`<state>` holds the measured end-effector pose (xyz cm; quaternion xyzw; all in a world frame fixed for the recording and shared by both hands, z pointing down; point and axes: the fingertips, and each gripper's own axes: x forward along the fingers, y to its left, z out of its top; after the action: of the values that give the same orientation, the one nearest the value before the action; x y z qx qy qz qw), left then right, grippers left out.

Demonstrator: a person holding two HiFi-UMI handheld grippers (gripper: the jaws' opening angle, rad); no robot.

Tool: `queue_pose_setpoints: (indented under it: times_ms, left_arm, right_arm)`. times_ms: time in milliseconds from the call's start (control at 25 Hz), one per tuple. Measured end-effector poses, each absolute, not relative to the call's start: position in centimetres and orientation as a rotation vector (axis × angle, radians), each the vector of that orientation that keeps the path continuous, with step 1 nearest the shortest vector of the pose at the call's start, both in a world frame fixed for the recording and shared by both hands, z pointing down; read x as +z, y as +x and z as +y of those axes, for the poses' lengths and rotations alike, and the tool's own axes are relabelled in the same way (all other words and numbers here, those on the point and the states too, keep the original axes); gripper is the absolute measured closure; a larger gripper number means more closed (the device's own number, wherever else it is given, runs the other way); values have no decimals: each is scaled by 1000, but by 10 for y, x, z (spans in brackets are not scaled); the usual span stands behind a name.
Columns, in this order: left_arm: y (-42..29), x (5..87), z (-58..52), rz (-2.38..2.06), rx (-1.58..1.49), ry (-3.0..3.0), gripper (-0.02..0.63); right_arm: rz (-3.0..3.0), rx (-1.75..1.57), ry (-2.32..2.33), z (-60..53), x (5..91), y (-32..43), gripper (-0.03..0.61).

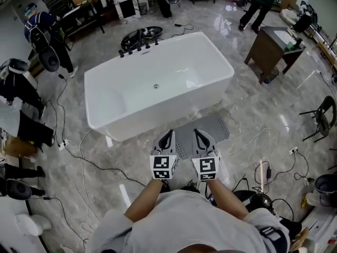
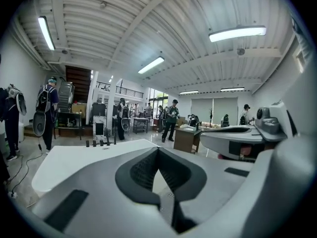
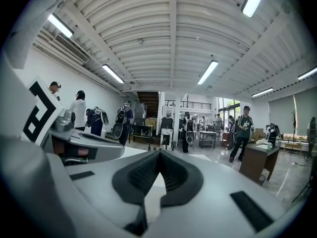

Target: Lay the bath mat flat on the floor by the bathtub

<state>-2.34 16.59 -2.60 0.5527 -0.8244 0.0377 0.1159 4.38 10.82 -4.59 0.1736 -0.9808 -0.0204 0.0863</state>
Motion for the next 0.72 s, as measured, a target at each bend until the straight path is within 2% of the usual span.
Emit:
queue_pose_setpoints:
  times_ms: [720]
  left_arm:
    - [-67, -56, 182, -2452, 44, 1739, 601]
  right_arm:
    - [-2969, -206, 560, 139, -81, -2, 572]
